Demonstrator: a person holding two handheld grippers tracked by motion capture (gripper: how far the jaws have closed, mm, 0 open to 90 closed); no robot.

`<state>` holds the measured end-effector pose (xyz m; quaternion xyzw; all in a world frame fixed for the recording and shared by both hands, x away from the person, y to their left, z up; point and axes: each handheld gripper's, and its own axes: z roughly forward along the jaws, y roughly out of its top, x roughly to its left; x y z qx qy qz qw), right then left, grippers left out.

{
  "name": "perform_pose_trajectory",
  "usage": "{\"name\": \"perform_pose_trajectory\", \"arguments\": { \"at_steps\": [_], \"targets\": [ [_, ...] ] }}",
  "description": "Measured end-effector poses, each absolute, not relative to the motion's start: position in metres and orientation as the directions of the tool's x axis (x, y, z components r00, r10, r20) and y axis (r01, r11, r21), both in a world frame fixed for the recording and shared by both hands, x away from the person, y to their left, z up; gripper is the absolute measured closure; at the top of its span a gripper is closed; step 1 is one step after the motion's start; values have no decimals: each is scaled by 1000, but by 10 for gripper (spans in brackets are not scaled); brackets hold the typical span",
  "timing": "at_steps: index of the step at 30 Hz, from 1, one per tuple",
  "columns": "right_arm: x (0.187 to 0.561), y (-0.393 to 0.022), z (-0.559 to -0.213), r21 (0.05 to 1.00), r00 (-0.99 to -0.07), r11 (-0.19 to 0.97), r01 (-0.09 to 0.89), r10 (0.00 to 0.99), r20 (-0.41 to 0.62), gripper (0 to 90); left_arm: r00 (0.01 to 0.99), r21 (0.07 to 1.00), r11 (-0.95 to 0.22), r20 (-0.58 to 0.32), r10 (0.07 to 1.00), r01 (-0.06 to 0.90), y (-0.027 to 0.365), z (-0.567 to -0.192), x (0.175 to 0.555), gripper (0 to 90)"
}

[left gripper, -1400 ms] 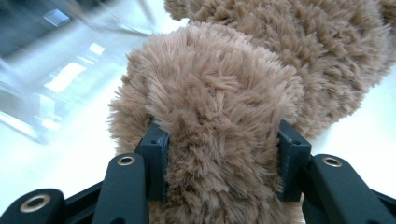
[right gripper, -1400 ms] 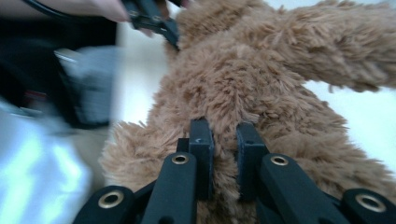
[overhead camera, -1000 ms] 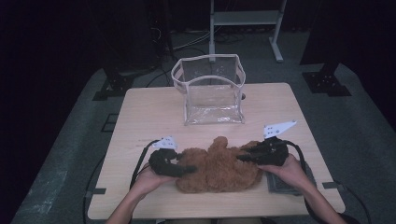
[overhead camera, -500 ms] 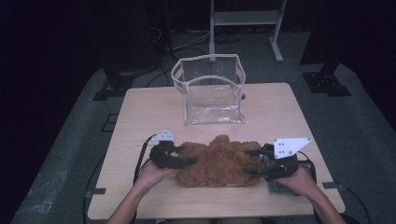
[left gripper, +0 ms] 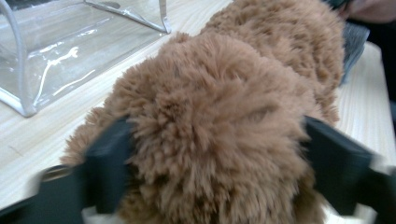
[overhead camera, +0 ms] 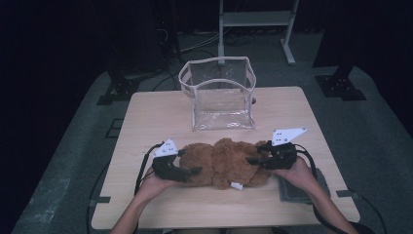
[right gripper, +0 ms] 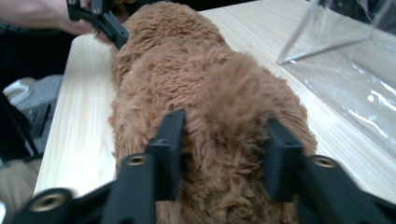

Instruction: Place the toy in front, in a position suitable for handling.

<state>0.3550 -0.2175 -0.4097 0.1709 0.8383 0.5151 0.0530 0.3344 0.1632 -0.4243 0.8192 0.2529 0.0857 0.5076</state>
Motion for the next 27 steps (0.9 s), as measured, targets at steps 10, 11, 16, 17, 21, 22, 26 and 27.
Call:
{"name": "perform_pose_trajectory", "arguments": {
  "at_steps": [10,11,16,17,21,22,26,27],
  "targets": [
    [355,-212,-394,832,-913,441,335,369,173,783,840,859,-350,-155,520,374,151,-416,343,380],
    [357,-213,-393,831,-909,434,349,373,187,792,835,858,-338,-171,523,387,151,-415,345,388],
    [358,-215,-383,843,-900,389,372,375,224,804,839,850,-343,-187,512,399,149,-413,348,404],
    [357,-216,-381,842,-899,387,376,371,230,804,840,846,-349,-192,507,404,149,-413,348,403],
    [355,-217,-372,840,-895,376,390,371,250,804,841,842,-353,-196,505,408,147,-413,350,398],
    [355,-217,-372,840,-894,380,388,375,244,804,839,844,-354,-186,512,403,148,-413,350,388],
    [362,-223,-379,833,-876,365,415,407,258,804,832,855,-343,-165,529,388,149,-416,349,282],
    [364,-224,-382,832,-871,357,424,413,266,804,831,858,-344,-155,535,381,149,-417,348,233]
  ]
}}
